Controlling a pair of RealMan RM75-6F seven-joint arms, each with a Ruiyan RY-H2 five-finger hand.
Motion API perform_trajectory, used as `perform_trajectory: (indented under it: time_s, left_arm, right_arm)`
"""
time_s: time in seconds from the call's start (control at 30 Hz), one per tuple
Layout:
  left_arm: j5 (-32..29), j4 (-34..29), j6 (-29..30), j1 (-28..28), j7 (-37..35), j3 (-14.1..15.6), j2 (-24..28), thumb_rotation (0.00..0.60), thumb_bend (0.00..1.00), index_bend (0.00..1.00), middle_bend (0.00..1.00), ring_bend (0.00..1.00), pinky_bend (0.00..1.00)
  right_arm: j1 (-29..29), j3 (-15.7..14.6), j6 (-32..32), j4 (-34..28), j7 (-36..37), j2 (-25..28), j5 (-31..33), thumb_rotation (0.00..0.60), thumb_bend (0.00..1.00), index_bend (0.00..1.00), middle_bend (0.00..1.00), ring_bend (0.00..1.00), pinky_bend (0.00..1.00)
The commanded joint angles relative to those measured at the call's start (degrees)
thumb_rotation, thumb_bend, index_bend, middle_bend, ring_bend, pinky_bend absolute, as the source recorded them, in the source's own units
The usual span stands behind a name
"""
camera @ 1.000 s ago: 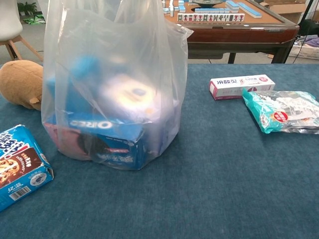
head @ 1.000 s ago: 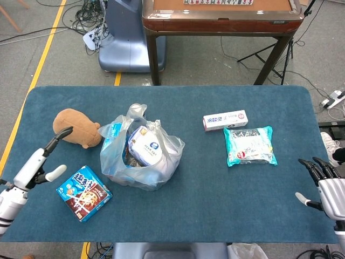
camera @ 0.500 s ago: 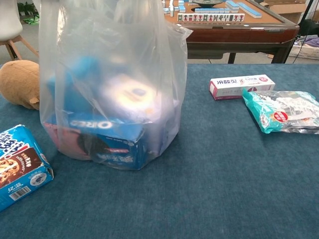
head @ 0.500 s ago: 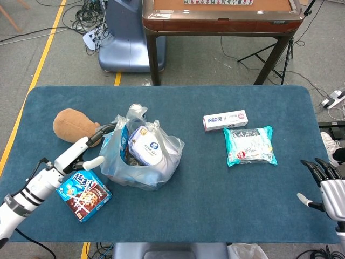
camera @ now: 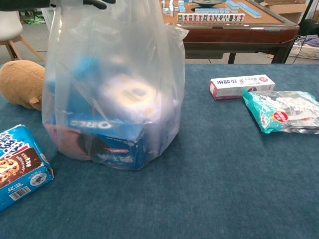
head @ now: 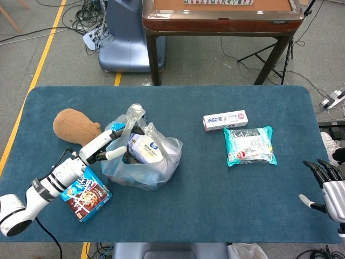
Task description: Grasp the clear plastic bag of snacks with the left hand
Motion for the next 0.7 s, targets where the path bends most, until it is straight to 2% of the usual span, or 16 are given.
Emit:
perform_trajectory:
  time_s: [0.03,0.2,0.37,0.7]
  left_arm:
    - [-0.4,0.4,-0.6,-1.0,0.1,0.1,-0.9,0.164,0.15,0.26,0.21,0.18,0.07]
    - [-1.2,1.2,-2.1,-2.5,1.9,0.5,-2.5,0.164,0.15,0.27,0.23,0.19,0.09]
    - [-1.4,0.3,-3.0,-3.5,1.0,0.9,-3.0,0.164,0.15,0.27,0.23,0.20,0.23]
    - [-1.1,0.3,-6.2,-8.1,-7.4,0.4,-4.6,0.167,0.15,0.27,0.23,0.20,0.23]
  right_arm:
    - [-0.1,0.0,0.1,0.1,0.1,0.0,0.0,0.600,0.13,0.17,0.23,0.10,0.17]
    - [-0.3,-0.1,0.2,0.2,0.2,-0.1,0.0,0.600,0.13,0.17,0.23,0.10,0.17]
    - [-0.4,-0.1,0.1,0.2,0.3,0.0,0.1,0.600,0.13,0.17,0.23,0.10,0.17]
    - [-0.6,0.0,0.3,0.1,0.3,0.4,0.2,0.600,0.13,0.17,0.23,0.10,0.17]
